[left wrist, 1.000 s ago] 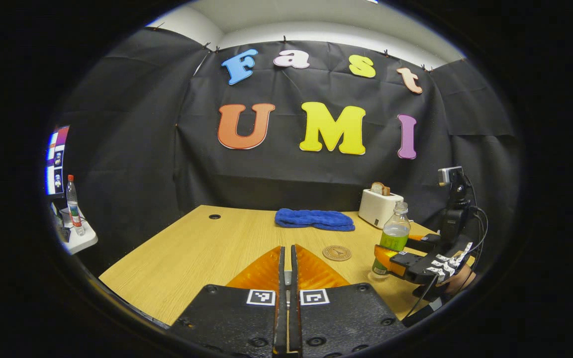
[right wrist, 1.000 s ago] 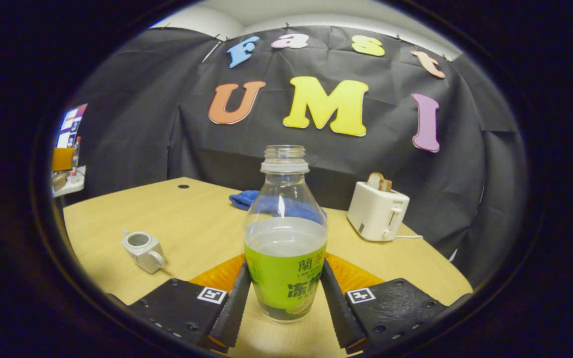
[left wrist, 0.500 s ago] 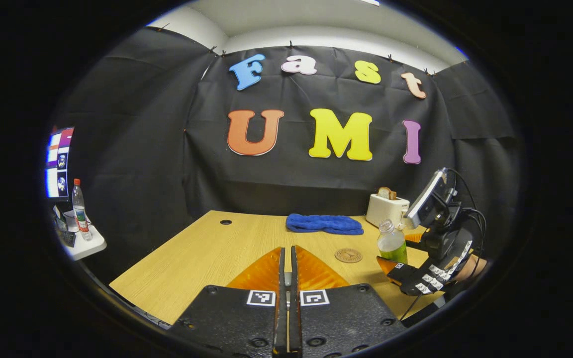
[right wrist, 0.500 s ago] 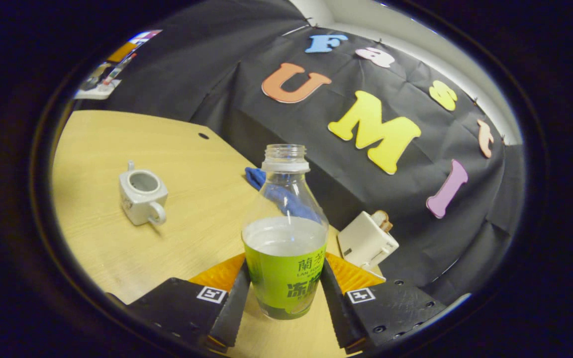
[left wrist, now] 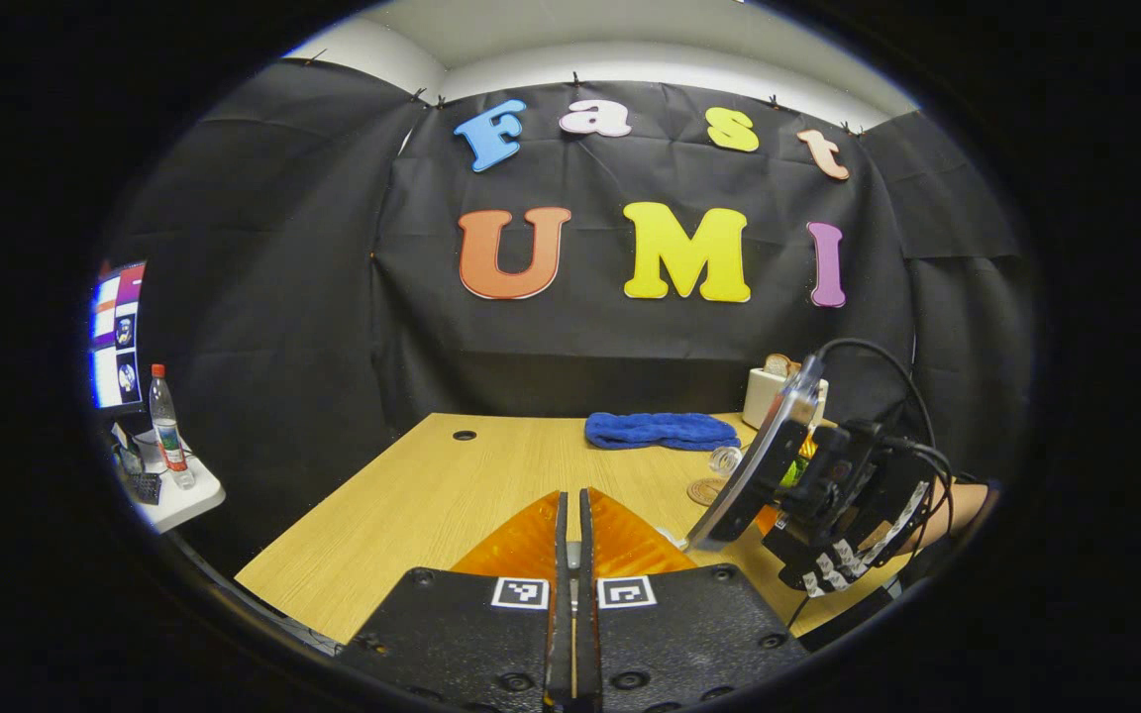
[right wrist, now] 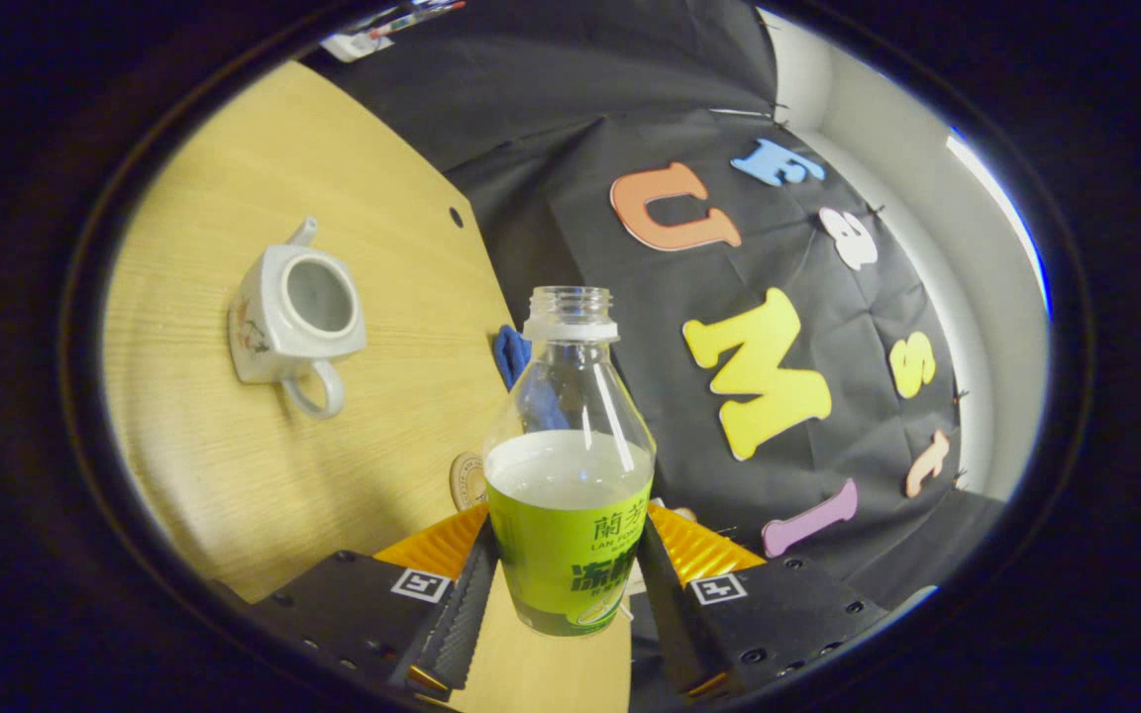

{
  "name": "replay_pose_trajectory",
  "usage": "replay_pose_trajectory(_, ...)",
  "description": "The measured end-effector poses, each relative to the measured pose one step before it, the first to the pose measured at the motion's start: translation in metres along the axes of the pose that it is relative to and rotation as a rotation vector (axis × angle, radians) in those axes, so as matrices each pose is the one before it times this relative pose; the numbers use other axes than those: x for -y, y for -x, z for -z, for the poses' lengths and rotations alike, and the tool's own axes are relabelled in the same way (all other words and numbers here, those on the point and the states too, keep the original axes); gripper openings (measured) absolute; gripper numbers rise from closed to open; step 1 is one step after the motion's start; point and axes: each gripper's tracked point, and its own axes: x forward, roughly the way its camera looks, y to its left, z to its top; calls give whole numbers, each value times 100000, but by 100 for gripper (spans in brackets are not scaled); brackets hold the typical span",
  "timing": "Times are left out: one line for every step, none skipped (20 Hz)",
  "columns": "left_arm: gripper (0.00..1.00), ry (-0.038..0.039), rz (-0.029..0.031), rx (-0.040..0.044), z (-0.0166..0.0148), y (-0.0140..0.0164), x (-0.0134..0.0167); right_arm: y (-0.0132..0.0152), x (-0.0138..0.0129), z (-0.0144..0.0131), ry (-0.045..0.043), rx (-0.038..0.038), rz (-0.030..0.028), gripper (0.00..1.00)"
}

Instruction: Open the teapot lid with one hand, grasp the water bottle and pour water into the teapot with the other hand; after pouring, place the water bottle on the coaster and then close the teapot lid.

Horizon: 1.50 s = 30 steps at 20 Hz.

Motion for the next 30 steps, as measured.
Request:
replay_pose_trajectory(4, 402, -144, 394, -68, 164, -296, -61, -236, -89, 4222, 510, 607, 72)
replay_pose_trajectory(4, 572, -436, 262, -130, 63, -343, 59, -62, -173, 4516, 714, 1172, 74)
replay_pose_trajectory(4, 717, -448, -316, 133, -38, -368, 28, 51, -227, 4786, 880, 1392, 74)
replay_pose_trajectory(4, 504, -592, -254, 46, -69, -348, -8, -67, -264, 3886, 765, 846, 72)
replay_pose_trajectory(4, 365, -861, -912, 187, -19, -407, -146, -139, -130, 3264, 417, 253, 74)
replay_pose_trajectory(4, 234, -888, -1045, 358, -85, -305, -49, 9, -227, 3263, 106, 1121, 74)
replay_pose_trajectory(4, 161, -298, -973, 185, -158, -93, -89, 141, -217, 3610, 138, 806, 72)
replay_pose_trajectory(4, 123, 95, -704, 227, 46, -49, -58, 79, -364, 3692, 461, 858, 72)
replay_pose_trajectory(4, -130, -36, -326, 14, 85, -16, 57, 166, -468, 3915, 1516, 1206, 74)
replay_pose_trajectory(4, -33, -117, 28, -77, 66, -180, 101, 273, -268, 3997, 1387, 1667, 74)
replay_pose_trajectory(4, 150, -53, -34, -30, 13, -65, 189, 186, -320, 4130, 1239, 1332, 74)
replay_pose_trajectory(4, -44, 19, 9, 20, 40, 9, 38, 101, -296, 3678, 793, 1070, 74)
replay_pose_trajectory(4, -188, -169, 156, -82, 69, -60, 18, 151, -330, 3007, 953, 910, 72)
replay_pose_trajectory(4, 42, -209, -56, -23, -22, -83, -265, 295, -304, 2981, 236, 1180, 72)
replay_pose_trajectory(4, 66, -147, 70, -51, 14, -30, -78, 315, -65, 3261, 122, 1200, 72)
replay_pose_trajectory(4, 155, 92, 283, -98, 125, -59, -17, 217, -87, 3139, 141, 775, 72)
replay_pose_trajectory(4, 286, 253, 182, -101, 5, 76, -343, 82, -16, 3093, -61, 1124, 72)
replay_pose_trajectory(4, 384, 413, 108, 36, 101, -7, -63, 237, 19, 3429, -238, 1055, 73)
replay_pose_trajectory(4, 366, 195, 12, -33, 50, -6, -72, 217, 77, 2681, -249, 724, 72)
replay_pose_trajectory(4, 329, 202, -56, -2, 18, 6, -5, 275, 29, 1941, 88, 894, 72)
replay_pose_trajectory(4, 319, 84, 35, 59, 10, -60, -73, 167, -81, 1513, 374, 933, 74)
replay_pose_trajectory(4, 236, -36, -157, -21, -22, -26, -276, 272, -85, 1216, 125, 947, 74)
replay_pose_trajectory(4, 228, 42, -249, 68, -6, -97, -5, 128, 90, 1153, -29, 795, 74)
replay_pose_trajectory(4, 152, 2, -288, 92, -27, 6, 84, 194, 32, 1482, -127, 716, 72)
replay_pose_trajectory(4, -75, -164, -2, -33, -66, -21, -48, 197, 76, 1429, -233, 876, 74)
replay_pose_trajectory(4, -31, -62, -116, 30, 19, -112, -128, 198, 75, 1328, -155, 691, 74)
replay_pose_trajectory(4, 24, 46, -42, 13, 23, 74, -94, 253, -60, 1168, 209, 1093, 74)
replay_pose_trajectory(2, 50, 188, 33, -19, -17, 41, 2, 95, 13, 980, 5, 800, 72)
replay_pose_trajectory(2, -157, 382, -9, 33, 61, 73, -81, 107, 4, 785, -134, 816, 72)
replay_pose_trajectory(2, -271, 226, 76, -40, 23, 119, 32, 85, -64, 588, 96, 602, 72)
